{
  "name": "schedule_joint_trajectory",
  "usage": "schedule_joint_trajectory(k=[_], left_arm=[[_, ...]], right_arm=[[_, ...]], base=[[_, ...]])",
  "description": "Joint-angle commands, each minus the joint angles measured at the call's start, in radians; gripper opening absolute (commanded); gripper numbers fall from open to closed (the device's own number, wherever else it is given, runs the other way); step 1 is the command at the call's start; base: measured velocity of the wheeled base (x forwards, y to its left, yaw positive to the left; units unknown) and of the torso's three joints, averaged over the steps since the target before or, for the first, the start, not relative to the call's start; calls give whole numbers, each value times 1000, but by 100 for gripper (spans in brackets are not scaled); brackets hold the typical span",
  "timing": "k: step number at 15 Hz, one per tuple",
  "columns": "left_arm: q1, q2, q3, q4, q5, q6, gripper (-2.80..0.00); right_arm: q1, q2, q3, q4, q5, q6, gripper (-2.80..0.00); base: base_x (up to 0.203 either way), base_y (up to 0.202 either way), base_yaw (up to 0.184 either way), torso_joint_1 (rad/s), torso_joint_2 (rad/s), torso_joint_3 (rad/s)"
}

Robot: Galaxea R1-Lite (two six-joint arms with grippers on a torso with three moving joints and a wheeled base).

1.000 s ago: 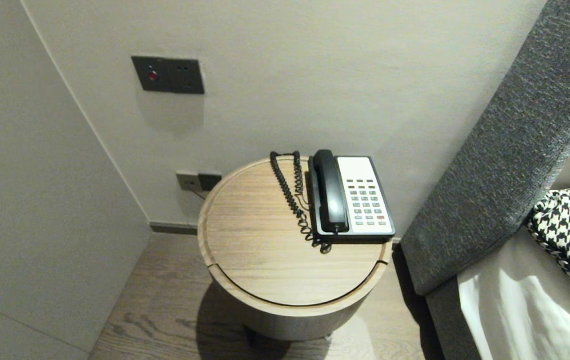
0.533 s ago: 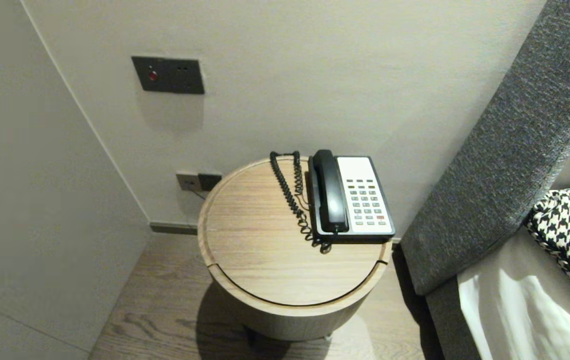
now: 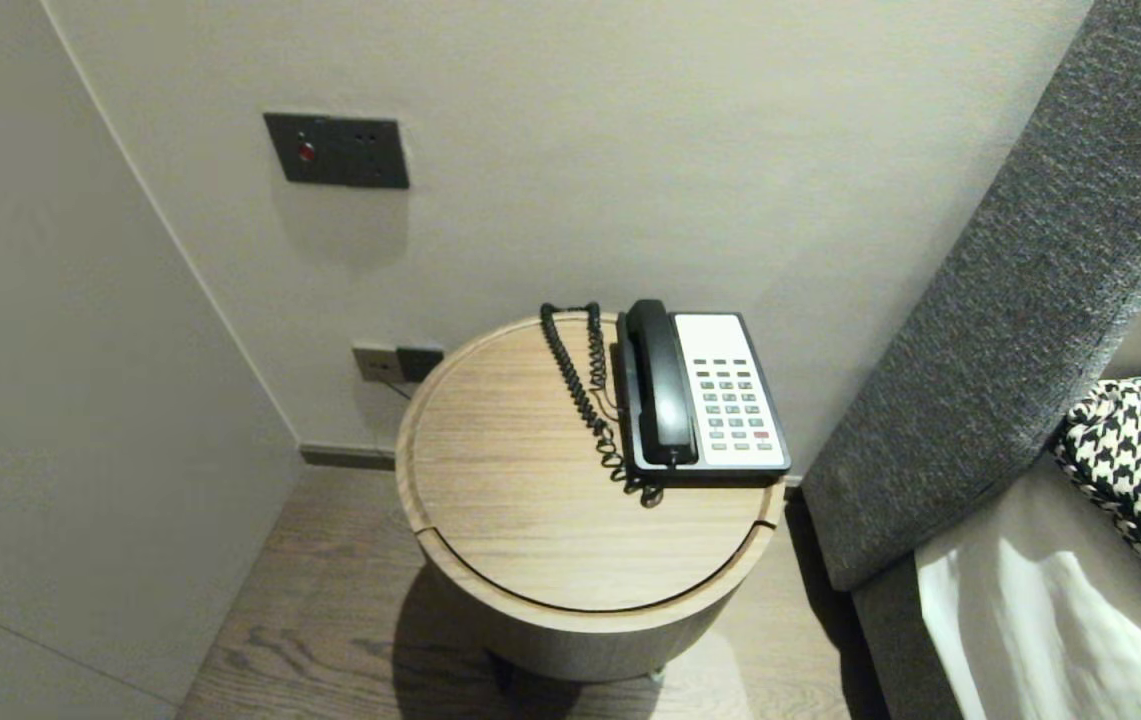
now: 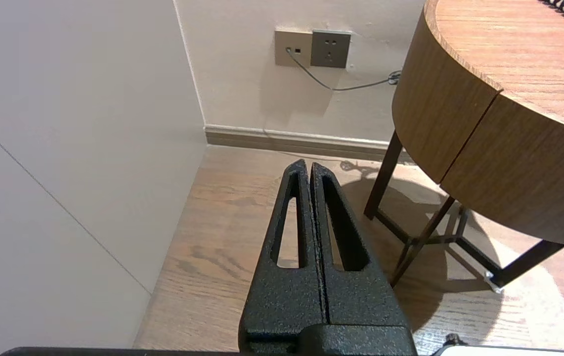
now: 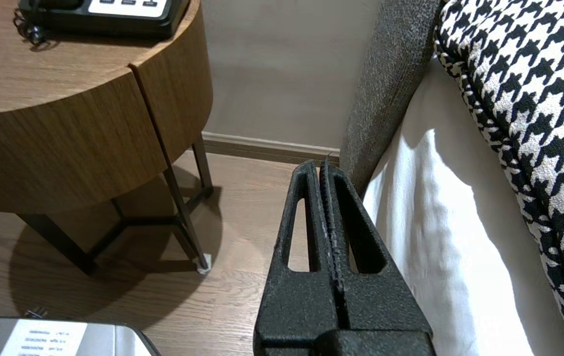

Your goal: Open the nightstand drawer

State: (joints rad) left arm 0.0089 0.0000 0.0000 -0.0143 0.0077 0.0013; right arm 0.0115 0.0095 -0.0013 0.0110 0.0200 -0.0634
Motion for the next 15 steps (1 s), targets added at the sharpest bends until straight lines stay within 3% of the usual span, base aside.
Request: schedule_joint_trajectory(k=[1, 15], left_arm=[[0, -2, 0, -1, 0, 0, -280], [0, -2, 0, -1, 0, 0, -280]], right_arm=[[1, -5, 1, 2, 0, 1, -280], [1, -5, 1, 1, 1, 1, -280]], base=[[0, 0, 0, 0, 0, 0], [0, 0, 0, 0, 0, 0]])
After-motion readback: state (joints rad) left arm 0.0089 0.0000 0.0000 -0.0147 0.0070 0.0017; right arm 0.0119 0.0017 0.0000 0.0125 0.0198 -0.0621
